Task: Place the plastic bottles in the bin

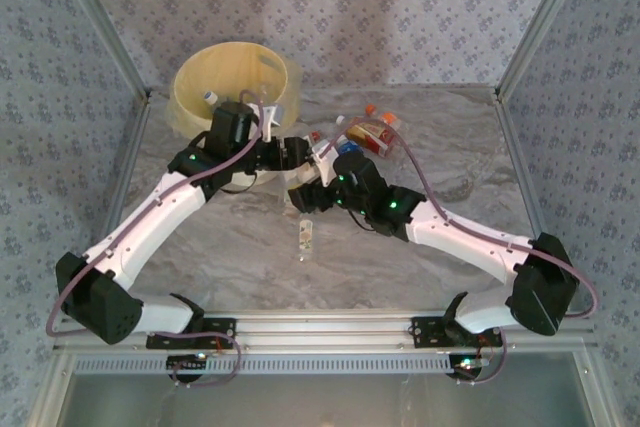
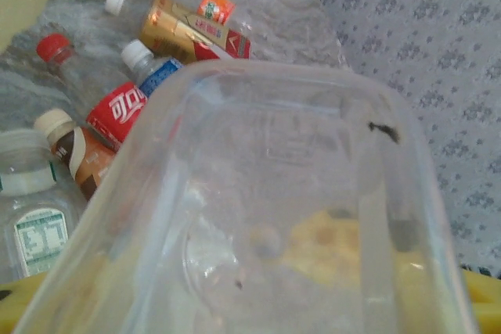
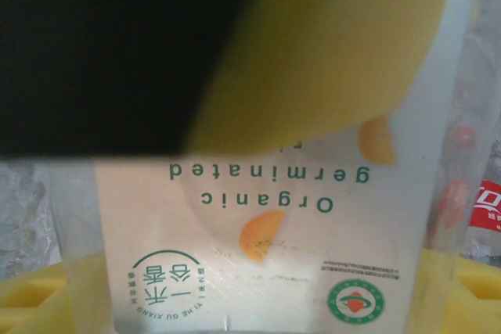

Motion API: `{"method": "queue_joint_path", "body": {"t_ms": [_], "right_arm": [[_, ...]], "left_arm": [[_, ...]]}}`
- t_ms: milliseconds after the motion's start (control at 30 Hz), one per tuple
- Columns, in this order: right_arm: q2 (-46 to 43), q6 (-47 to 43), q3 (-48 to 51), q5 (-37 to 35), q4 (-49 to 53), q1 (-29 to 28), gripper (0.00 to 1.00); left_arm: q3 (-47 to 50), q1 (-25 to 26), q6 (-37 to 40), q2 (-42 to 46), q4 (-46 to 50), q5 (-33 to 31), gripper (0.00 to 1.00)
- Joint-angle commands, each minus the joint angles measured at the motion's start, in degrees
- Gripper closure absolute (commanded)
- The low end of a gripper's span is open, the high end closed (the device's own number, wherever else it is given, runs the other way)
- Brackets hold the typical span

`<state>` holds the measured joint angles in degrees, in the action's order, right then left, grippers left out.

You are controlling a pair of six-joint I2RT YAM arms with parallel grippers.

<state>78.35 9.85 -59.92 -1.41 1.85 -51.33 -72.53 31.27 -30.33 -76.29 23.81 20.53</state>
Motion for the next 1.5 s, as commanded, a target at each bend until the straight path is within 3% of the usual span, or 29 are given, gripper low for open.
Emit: {"method": "queue_joint_path", "body": {"t_ms": [0, 267, 433, 533, 600, 733, 867, 1100, 1367, 1467], "right_arm": [[0.1, 0.1, -3.0, 2.5, -2.4, -0.5, 0.38], [-1.9, -0.4, -3.1, 6.6, 0.4, -0.5, 0.25], [-7.4, -2.5, -0.5, 7.3, 0.6, 0.3, 0.03], [-12.1, -2.3, 1.6, 6.8, -0.6, 1.7, 0.0], [-15.6, -2.1, 3.4, 4.3, -2.4, 2.4, 0.0], [-22.3, 1.1, 9.0, -10.6, -8.0, 4.6, 0.0], [-28.0, 5.3, 15.5, -19.0, -13.1, 8.1, 0.0], [-31.4, 14.8, 18.2, -29.3, -5.7, 13.8, 0.0], [-31.3, 20.5, 19.4, -27.0, -2.8, 17.7, 0.0], [-30.8, 21.2, 19.2, -25.9, -2.3, 18.4, 0.0]], "left_arm": [[0.7, 0.5, 0.0, 0.5, -3.1, -0.4, 0.43], [1.2, 0.4, -0.3, 2.0, -5.0, -2.4, 0.54], [-0.1, 0.3, -0.1, 2.4, -4.8, -3.5, 0.54], [-2.3, 0.3, 0.7, 2.1, -3.9, -3.4, 0.55], [-3.7, 0.4, 1.4, 2.3, -3.5, -3.7, 0.55], [-7.4, 0.3, 3.6, 2.4, -2.1, -5.6, 0.55], [-11.2, 0.3, 5.6, 2.6, -1.6, -8.1, 0.55], [-18.8, 0.4, 13.2, 2.2, 1.0, -19.4, 0.55], [-26.6, -0.1, 23.2, -0.3, 0.9, -38.3, 0.54], [-28.7, -2.5, 26.6, -2.2, 0.7, -41.8, 0.54]]}}
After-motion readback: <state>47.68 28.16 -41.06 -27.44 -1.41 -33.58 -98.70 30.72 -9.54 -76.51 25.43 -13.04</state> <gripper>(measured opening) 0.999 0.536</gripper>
